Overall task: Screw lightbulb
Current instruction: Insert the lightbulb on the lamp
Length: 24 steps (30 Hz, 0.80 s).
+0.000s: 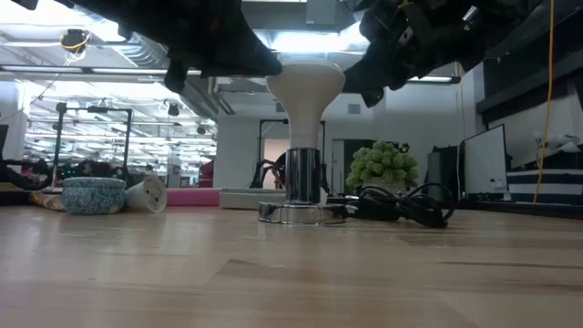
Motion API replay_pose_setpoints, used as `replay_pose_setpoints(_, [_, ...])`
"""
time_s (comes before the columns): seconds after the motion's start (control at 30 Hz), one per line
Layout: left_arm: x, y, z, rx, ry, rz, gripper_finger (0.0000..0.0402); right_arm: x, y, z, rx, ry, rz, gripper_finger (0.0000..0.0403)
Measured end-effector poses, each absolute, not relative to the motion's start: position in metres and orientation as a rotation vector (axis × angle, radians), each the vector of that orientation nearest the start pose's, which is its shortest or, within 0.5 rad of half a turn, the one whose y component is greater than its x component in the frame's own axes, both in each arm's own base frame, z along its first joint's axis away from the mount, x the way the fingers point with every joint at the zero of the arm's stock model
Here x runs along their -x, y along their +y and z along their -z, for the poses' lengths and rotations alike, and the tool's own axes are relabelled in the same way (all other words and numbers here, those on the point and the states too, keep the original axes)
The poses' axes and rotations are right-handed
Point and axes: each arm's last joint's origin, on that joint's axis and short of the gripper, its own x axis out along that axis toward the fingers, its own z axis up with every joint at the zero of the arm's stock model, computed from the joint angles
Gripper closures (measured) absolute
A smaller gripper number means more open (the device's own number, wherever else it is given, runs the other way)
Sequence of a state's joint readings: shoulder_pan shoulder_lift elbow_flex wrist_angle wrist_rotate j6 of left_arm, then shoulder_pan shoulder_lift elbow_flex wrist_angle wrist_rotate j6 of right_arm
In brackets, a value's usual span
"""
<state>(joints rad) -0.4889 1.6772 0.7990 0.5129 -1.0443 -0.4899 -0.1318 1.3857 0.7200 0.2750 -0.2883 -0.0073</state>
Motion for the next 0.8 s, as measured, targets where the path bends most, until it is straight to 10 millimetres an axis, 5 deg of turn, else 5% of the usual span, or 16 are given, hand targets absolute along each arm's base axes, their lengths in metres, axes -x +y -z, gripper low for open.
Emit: replay_pose_setpoints(0.8, [-0.3020,-0.1238,-0.1862,0.207,0.101,-0.688,0.0400,-0.2853,-0.0267,-0.2193,-0.367,0.455,-0.215,0.0398])
